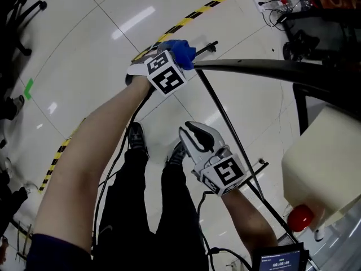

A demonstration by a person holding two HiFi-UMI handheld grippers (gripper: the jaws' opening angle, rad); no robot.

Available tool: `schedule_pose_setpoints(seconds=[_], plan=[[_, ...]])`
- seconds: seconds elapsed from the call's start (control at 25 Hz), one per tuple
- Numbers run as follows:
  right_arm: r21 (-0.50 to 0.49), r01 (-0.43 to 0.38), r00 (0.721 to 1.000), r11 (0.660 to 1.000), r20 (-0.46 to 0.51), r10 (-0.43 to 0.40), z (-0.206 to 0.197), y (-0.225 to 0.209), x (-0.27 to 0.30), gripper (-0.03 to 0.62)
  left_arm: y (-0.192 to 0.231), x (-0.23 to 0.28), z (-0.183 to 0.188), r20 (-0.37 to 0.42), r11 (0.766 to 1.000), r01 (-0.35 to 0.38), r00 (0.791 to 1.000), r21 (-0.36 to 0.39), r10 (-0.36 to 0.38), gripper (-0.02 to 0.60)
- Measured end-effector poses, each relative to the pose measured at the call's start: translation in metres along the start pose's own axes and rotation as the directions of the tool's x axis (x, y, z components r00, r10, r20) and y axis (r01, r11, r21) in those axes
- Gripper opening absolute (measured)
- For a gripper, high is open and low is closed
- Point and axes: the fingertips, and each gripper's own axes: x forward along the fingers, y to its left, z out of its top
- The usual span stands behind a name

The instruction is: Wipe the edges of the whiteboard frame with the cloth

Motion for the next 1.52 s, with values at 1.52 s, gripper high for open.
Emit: schedule_pose_setpoints(seconds=[1.52], plan=[[-0.061,-0.011,1.000,0.998,0.023,0.012,0.033,0.078,-0.093,0.040,-0.039,-0.118,0.159,0.123,0.897,-0.098,0.991,0.432,0.049,0.158]])
